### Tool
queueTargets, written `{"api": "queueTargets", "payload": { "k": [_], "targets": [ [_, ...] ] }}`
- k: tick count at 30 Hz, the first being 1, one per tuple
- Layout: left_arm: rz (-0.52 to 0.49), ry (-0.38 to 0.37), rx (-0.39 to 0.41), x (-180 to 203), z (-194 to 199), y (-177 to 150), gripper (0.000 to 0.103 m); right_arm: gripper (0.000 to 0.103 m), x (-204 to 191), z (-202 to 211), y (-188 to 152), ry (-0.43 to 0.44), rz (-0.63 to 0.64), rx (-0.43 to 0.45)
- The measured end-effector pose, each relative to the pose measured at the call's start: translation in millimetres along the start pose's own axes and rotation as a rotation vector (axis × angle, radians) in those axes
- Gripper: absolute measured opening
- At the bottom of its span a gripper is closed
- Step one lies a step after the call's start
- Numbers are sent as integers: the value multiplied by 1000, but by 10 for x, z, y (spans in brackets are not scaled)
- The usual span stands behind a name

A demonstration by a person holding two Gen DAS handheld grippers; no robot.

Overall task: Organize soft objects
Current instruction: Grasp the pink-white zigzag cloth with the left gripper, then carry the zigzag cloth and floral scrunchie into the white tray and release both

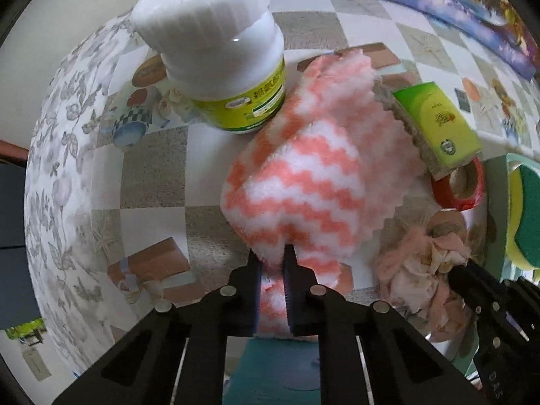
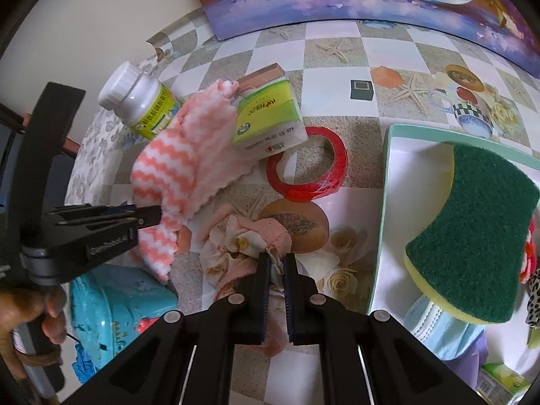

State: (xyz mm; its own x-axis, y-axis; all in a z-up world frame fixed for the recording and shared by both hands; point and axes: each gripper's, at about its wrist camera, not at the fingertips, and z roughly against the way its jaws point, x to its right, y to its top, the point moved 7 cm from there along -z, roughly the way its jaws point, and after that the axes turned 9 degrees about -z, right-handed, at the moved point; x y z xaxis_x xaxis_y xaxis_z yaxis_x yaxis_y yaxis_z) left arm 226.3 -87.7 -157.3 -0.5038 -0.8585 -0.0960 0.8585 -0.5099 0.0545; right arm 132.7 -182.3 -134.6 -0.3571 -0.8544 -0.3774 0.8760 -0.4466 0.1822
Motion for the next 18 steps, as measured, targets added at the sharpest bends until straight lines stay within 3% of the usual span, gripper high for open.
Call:
{"api": "queueTargets", "payload": {
  "k": [6, 18],
  "targets": [
    [99, -130, 107, 102, 189, -156, 10, 8, -17, 238, 17, 50, 5, 35],
    [176, -184, 341, 140, 860, -230, 9, 3, -21, 585, -25, 127, 3, 78]
  ]
}}
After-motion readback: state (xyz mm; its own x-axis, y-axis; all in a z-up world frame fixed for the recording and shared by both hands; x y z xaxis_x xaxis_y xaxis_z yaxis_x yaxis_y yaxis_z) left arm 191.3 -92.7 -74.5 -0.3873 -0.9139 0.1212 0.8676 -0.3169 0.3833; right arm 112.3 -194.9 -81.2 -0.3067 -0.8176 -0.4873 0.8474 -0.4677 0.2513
